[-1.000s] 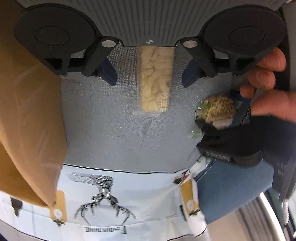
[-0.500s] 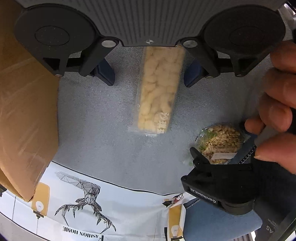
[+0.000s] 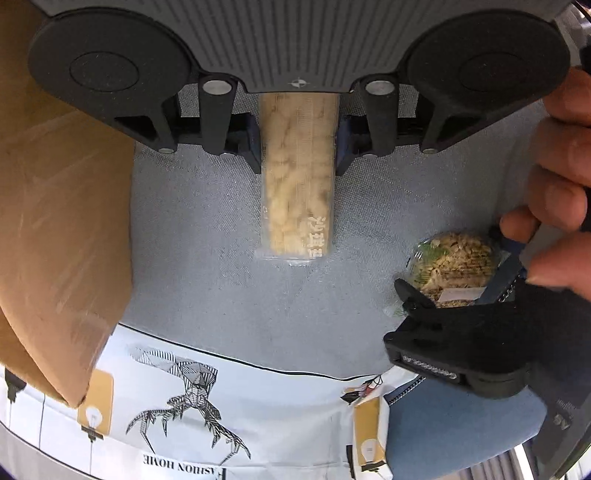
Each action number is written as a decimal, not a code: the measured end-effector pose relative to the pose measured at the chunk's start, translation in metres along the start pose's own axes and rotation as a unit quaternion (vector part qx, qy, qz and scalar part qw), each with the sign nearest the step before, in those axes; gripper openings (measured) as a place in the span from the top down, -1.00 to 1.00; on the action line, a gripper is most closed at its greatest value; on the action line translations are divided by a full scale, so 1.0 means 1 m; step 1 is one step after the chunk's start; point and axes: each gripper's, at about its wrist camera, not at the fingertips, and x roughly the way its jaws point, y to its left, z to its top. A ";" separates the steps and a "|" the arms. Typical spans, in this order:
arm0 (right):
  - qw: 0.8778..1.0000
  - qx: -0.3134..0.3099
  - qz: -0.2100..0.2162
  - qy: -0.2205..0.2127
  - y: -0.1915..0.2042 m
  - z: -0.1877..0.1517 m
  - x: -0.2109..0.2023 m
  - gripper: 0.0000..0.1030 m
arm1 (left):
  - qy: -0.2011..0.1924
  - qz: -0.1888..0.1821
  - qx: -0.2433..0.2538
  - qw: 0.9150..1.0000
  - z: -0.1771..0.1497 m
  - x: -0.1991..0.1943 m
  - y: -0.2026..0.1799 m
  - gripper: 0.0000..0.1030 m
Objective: Organize snacks
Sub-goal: 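Grasp the rice cracker bar with the right tool while the left tool grasps the round peanut cake, then carry the rice cracker bar and peanut cake over the cardboard box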
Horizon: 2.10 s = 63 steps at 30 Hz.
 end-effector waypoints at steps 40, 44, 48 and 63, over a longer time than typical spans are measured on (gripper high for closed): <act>0.964 0.030 -0.001 -0.266 -0.068 -0.015 -0.204 0.26 | -0.158 -0.135 0.108 0.972 -0.082 -0.143 -0.012 -0.63; 0.945 0.034 -0.050 -0.322 -0.102 -0.051 -0.234 0.26 | -0.190 -0.173 0.158 0.954 -0.136 -0.173 -0.020 -0.63; 0.942 0.077 -0.063 -0.320 -0.134 -0.075 -0.241 0.26 | -0.214 -0.220 0.189 0.933 -0.171 -0.197 -0.045 -0.63; 0.934 0.093 -0.114 -0.326 -0.207 -0.111 -0.257 0.26 | -0.245 -0.280 0.233 0.898 -0.217 -0.211 -0.128 -0.63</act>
